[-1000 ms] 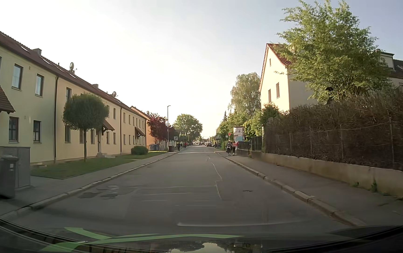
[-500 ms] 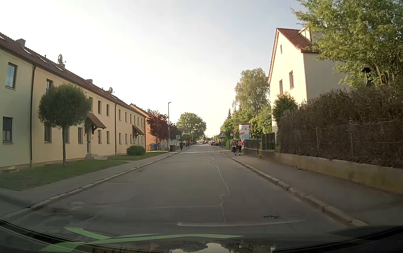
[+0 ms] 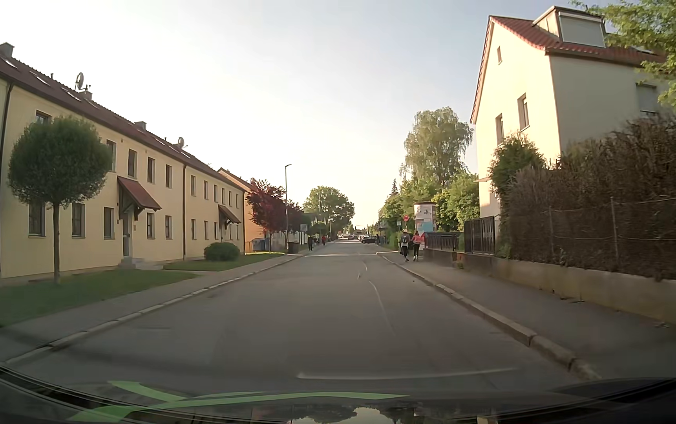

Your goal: Follow the waypoints while adhering to traffic rules and regulations

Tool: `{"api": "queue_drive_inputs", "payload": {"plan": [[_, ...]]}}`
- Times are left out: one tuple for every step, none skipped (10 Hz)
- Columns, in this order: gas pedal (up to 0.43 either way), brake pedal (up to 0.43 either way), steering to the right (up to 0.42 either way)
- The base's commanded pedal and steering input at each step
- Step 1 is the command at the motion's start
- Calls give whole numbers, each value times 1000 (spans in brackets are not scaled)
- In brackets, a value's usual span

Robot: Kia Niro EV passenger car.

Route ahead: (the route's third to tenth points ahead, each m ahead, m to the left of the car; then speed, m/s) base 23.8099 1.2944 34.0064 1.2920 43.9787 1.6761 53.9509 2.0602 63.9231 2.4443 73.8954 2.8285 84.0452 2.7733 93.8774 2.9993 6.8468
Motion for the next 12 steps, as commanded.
{"api": "queue_drive_inputs", "payload": {"plan": [[110,0,-24],[110,0,-24],[110,0,-23],[110,0,-23],[110,0,-23],[110,0,-23],[110,0,-23],[110,0,-23],[98,0,-23],[87,0,-23],[87,0,-23],[87,0,-19]]}}
